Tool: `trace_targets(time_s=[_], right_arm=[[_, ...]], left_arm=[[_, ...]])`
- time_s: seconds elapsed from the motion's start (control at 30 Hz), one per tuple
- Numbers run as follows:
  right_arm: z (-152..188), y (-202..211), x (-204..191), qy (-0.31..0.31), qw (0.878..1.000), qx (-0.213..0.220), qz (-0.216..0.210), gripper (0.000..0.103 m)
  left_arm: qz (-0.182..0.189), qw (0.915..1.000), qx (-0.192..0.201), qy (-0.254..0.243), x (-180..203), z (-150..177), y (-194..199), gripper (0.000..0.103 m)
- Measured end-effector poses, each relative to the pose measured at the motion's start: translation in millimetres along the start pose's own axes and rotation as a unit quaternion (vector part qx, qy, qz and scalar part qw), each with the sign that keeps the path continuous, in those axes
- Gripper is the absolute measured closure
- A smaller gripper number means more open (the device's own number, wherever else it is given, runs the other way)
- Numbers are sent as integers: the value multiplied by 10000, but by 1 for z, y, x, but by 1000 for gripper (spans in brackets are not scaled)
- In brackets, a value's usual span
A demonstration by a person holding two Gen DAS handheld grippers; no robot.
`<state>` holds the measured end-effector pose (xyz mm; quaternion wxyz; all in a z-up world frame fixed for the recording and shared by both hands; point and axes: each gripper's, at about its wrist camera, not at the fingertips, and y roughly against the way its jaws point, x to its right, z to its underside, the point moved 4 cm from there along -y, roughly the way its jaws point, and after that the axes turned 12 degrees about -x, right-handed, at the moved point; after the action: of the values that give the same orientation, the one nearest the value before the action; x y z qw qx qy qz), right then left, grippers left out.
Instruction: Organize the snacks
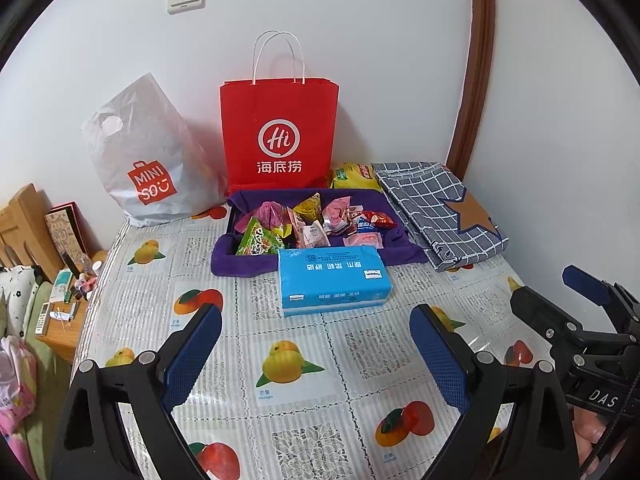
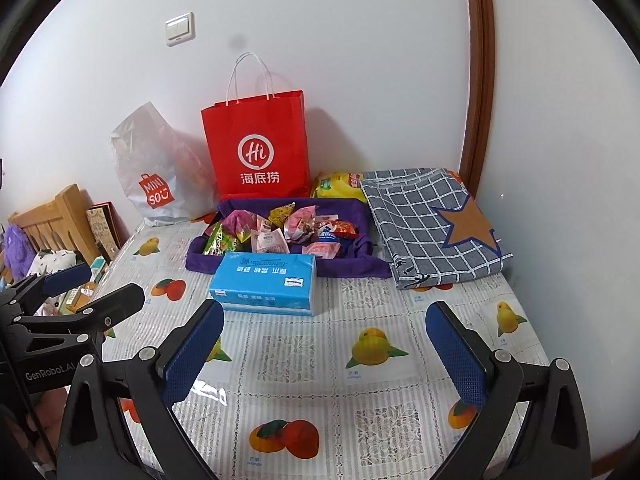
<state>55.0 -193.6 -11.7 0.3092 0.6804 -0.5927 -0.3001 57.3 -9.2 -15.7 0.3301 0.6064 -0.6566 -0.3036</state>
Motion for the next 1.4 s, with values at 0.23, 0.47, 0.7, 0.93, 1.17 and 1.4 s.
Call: trace_targets(time_s=[0.23,0.47,0.7,0.93,1.17,1.4], right_arm=[[0,0,-1,-9,10000,6,-30,3],[0,1,-5,45,10000,14,-27,3],[1,1,-6,57,10000,0,-4,3],[2,2,-7,62,10000,9,5,3],[3,4,-7,67,10000,33,-7,3],[4,5,-6,54,10000,34,-20,3]], left_arm=[[1,10000,-5,7,-1,0,1,8],[-2,10000,-4,11,-2,0,2,8],[3,10000,3,-10,-3,1,2,8],[8,10000,-10,8,-3,1,1,8],[2,10000,-7,29,-2,2,2,8],[4,10000,-2,31,-3,2,2,8]])
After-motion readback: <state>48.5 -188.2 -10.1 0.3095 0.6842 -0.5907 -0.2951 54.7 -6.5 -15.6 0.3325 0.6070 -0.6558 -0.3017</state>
